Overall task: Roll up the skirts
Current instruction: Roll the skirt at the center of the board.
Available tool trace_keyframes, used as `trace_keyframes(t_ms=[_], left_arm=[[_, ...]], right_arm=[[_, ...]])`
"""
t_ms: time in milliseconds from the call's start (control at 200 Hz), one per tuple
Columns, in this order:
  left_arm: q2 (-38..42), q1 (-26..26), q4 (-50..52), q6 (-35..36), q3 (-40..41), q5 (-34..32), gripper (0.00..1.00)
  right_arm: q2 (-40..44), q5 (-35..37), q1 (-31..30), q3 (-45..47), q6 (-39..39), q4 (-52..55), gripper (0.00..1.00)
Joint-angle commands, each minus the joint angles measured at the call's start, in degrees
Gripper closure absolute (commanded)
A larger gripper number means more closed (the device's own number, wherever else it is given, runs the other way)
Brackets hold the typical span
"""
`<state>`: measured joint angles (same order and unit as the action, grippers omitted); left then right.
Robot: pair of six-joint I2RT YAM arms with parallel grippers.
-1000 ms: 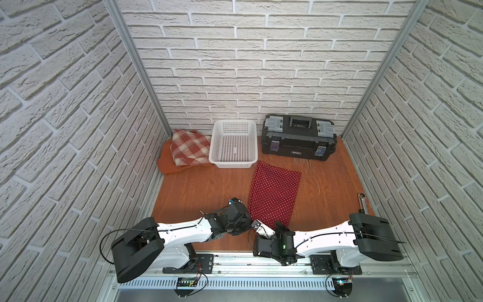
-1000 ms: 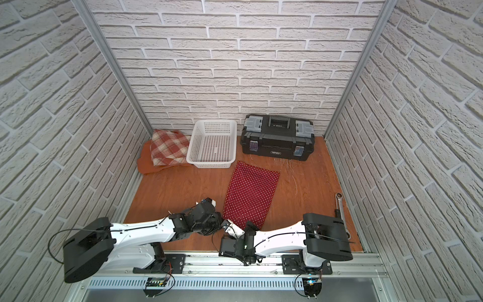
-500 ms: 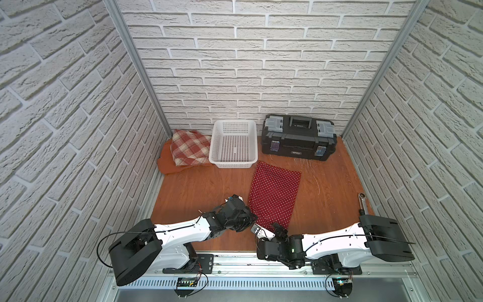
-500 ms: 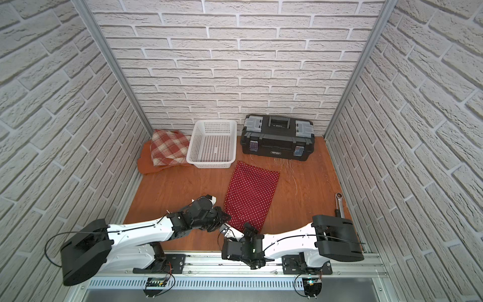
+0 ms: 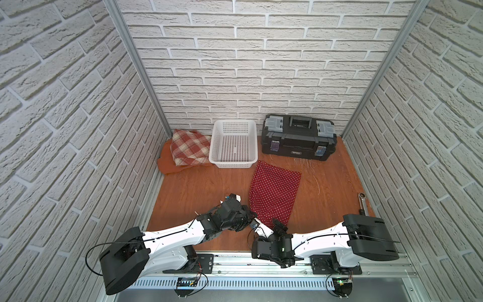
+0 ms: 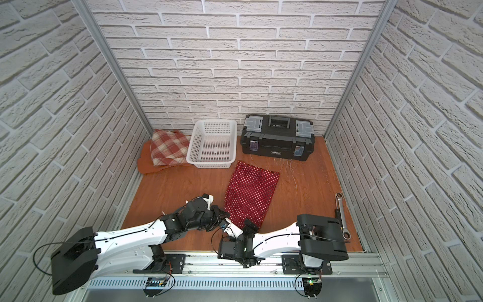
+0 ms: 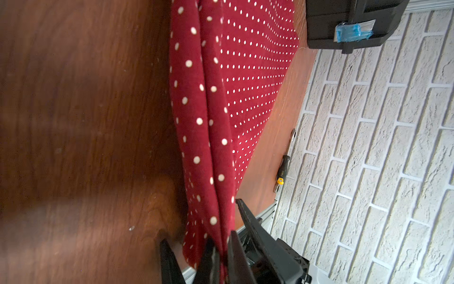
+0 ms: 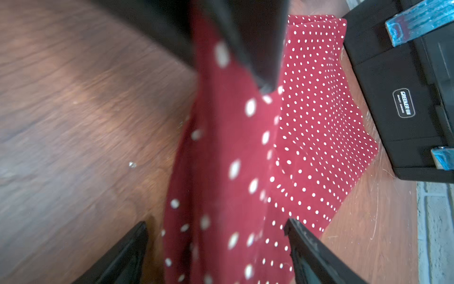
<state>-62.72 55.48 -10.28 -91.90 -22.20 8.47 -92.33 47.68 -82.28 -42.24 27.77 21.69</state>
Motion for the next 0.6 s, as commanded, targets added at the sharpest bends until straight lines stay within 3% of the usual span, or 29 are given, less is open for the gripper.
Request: trace_keyframes(t_ms=[0,125,295,500,595], left_arm=[[0.1,0.7,-1.2,-1.0,1.9,-0.5,1.0],[-0.3,0.8,-1.9,-1.4,2.8,-0.3,1.0],[0.5,0.9,-1.4,-1.8,3.6,-0.3,1.0],[4.4,0.3,1.9,-3.3,5.6,-2.3,1.0],[7.4,-0.1,6.0,-3.0,5.7,-3.6,0.7]], right_arm=[[-0.8,4.8,0.7,-1.7,0.8,-0.4,0.16],[-1.9,5.7,0.8,-2.5,-1.1,-1.9,0.29],[-4.5,5.9,0.8,-4.0,-2.4,-1.9,0.61],[-5.7,3.0,0.7,-5.1,-3.7,-1.0,0.85],[-5.9,1.5,0.7,-5.9,-4.9,0.2,0.96]])
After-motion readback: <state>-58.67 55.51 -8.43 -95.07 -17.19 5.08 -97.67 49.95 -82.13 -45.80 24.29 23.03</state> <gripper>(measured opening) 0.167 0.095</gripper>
